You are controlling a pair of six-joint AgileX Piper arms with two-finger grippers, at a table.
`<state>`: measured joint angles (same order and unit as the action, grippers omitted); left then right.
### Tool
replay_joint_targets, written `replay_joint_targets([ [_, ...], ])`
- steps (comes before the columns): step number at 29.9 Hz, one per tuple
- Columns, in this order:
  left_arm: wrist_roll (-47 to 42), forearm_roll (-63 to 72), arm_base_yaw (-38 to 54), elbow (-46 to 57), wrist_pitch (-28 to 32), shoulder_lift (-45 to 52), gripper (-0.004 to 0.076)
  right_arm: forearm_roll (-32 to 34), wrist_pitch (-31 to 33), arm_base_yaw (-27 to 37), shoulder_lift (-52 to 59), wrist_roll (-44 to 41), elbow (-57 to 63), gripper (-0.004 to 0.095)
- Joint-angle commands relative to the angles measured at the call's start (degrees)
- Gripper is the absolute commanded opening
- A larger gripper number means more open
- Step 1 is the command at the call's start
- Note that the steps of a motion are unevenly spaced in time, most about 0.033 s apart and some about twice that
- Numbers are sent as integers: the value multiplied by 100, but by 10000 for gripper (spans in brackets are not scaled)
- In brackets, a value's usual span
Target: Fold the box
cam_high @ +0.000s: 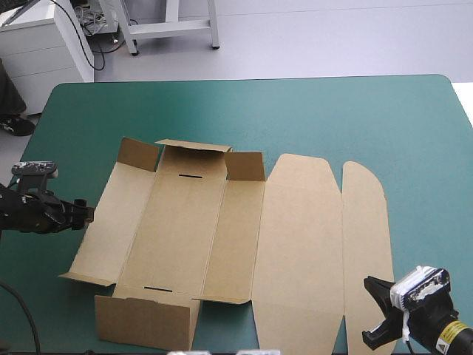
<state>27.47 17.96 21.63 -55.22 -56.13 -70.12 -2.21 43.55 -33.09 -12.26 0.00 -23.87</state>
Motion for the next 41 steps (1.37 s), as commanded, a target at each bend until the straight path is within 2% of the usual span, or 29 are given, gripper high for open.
replay_joint_targets([
  [1, 795, 741, 322, -172, 9, -263, 578, -12, -404, 9, -56, 0, -152, -15],
  [6, 1679, 1113, 347, -172, -130, -789, 578, -12, -404, 9, -56, 0, -152, -15],
  [20, 2017, 1223, 347, -172, -293, -1845, 578, -12, -404, 9, -56, 0, -152, -15],
  [23, 2127, 1479, 347, -172, -643, -2042, 578, -12, -404, 9, -56, 0, -152, -15],
  [29, 2805, 2305, 347, -172, -1813, -2221, 577, 12, -404, 9, -56, 0, -152, -15],
  [33, 2749, 2402, 336, -172, -1831, -2221, 524, 12, -404, 9, -56, 0, -152, -15],
  [39, 2147, 2402, 280, -172, -1831, -2211, 353, 12, -404, 9, -56, 0, -152, -15],
  [41, 2147, 2392, 187, -172, -1831, -2211, 326, 12, -404, 9, -56, 0, -152, -15],
])
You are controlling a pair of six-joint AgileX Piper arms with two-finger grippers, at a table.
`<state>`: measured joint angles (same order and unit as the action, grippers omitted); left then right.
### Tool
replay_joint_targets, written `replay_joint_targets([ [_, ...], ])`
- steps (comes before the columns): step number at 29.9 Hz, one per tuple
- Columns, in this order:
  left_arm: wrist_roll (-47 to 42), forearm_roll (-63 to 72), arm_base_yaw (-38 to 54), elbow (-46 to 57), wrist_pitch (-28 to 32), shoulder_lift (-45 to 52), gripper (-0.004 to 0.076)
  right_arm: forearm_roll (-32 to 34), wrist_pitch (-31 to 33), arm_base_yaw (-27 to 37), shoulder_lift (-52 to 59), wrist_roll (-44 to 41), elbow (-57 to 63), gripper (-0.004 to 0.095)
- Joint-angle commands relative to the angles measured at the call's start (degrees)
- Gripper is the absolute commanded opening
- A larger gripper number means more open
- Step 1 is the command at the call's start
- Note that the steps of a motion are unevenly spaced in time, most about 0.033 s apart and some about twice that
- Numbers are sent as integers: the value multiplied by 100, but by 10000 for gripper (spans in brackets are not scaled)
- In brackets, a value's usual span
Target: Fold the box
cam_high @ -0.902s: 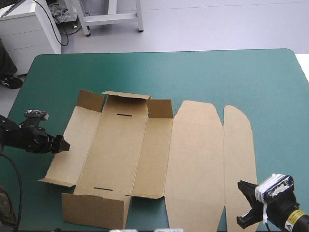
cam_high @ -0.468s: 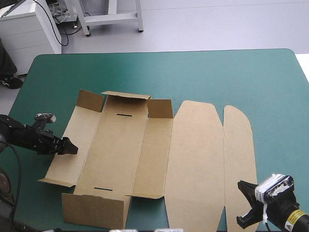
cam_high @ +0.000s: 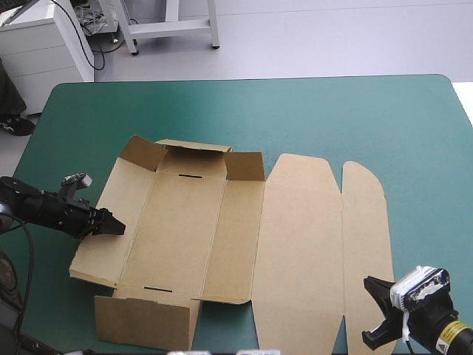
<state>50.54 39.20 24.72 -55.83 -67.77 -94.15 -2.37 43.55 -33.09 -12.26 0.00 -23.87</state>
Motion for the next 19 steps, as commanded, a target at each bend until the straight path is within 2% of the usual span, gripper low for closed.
replay_joint_targets([
  [1, -160, 268, -220, -111, -668, 193, 323, 28, -404, 9, -56, 0, -152, -15],
  [9, -118, -17, -1037, -111, -668, 193, 321, 28, -404, 9, -56, 0, -152, -15],
  [12, -132, -224, -1068, -124, -668, 193, 284, 28, -404, 9, -56, 0, -152, -15],
  [14, -132, -233, -1068, -163, -668, 193, 236, 28, -404, 9, -56, 0, -152, -15],
  [19, 53, -36, -1068, -173, -592, 193, -8, 28, -404, 9, -56, 0, -152, -15],
])
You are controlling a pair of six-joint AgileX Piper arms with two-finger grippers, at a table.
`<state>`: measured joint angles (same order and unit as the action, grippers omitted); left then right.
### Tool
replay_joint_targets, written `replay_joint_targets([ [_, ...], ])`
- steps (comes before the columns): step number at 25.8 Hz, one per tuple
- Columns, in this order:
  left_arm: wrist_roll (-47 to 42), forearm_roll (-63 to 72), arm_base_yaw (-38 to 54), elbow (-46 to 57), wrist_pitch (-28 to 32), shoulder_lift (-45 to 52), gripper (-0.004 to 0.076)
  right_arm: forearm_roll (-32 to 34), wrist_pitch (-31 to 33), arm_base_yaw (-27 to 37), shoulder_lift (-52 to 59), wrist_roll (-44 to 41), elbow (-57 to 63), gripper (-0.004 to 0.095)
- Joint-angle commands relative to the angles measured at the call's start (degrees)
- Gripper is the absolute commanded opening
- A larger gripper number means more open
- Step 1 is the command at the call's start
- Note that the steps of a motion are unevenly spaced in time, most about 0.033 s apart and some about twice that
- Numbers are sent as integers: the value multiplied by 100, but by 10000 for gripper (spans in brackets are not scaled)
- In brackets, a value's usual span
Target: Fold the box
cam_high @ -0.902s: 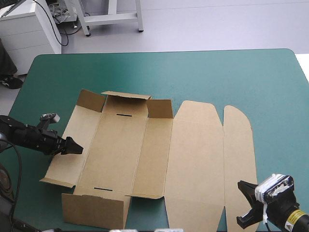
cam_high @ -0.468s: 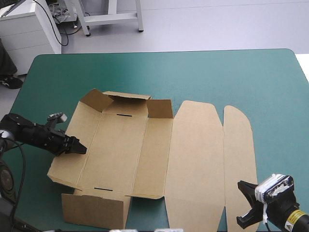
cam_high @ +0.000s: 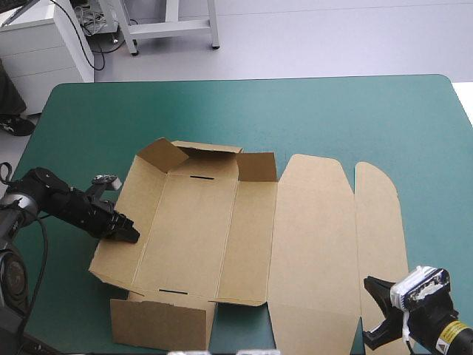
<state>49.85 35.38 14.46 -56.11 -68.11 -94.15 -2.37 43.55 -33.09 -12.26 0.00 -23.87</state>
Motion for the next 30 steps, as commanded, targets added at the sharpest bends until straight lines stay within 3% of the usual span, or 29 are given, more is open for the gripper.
replay_joint_targets([
  [1, 111, 417, -42, -146, -505, 193, -4, 28, -404, 9, -56, 0, -152, -15],
  [5, 86, 682, -42, -146, -346, 193, -8, 11, -404, 9, -56, 0, -152, -15],
  [9, 289, 912, -42, -157, 190, 193, -8, 13, -404, 9, -56, 0, -152, -15],
  [14, 722, 687, -458, -836, 504, 193, -8, 1, -404, 9, -56, 0, -152, -15],
  [19, 673, -656, -1646, -2215, 851, 193, -8, 1, -404, 9, -56, 0, -152, -15],
  [24, 647, -3053, -3292, -3603, 1736, 114, -8, -161, -404, 9, -56, 0, -152, -15],
  [30, 647, -4741, -4450, -3708, 2516, -60, -8, -182, -404, 9, -56, 0, -152, -15],
])
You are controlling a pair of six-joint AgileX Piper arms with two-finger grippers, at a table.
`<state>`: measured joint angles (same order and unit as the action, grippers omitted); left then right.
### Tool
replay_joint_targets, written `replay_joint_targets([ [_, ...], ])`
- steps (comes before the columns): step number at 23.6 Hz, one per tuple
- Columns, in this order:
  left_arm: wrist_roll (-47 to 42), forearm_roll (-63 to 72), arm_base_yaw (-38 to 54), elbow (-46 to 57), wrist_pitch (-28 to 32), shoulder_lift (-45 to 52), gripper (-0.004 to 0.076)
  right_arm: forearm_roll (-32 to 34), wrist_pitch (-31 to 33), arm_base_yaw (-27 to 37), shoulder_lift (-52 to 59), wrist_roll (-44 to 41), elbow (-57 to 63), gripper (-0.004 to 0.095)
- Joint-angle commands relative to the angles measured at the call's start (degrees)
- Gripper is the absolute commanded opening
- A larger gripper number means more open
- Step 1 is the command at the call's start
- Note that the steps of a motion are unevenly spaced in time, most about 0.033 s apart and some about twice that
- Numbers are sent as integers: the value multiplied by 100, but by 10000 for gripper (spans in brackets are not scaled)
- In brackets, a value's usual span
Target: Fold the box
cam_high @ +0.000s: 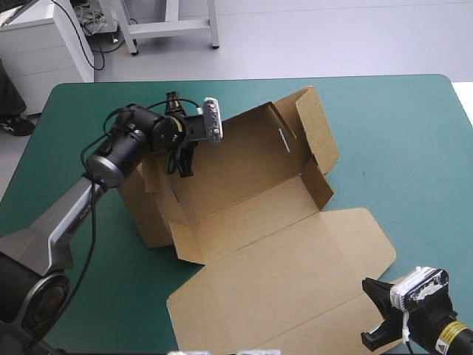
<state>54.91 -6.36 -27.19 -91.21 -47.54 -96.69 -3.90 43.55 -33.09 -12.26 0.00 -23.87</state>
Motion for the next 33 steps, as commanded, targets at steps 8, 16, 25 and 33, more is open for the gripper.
replay_joint_targets([
  [8, -586, -2184, -1400, -152, 363, 161, -8, -28, -404, 9, -56, 0, -152, -15],
  [16, -896, -2835, -1826, 371, 504, 375, -8, -28, -414, 9, -56, 0, -152, -15],
  [25, -2855, -5263, -1827, 2527, 2191, 1123, -8, -28, -426, 9, -56, 0, -152, -15],
  [33, -5580, -6893, -1816, 2552, 1490, 767, -8, -69, -426, 9, -56, 0, -152, -15],
])
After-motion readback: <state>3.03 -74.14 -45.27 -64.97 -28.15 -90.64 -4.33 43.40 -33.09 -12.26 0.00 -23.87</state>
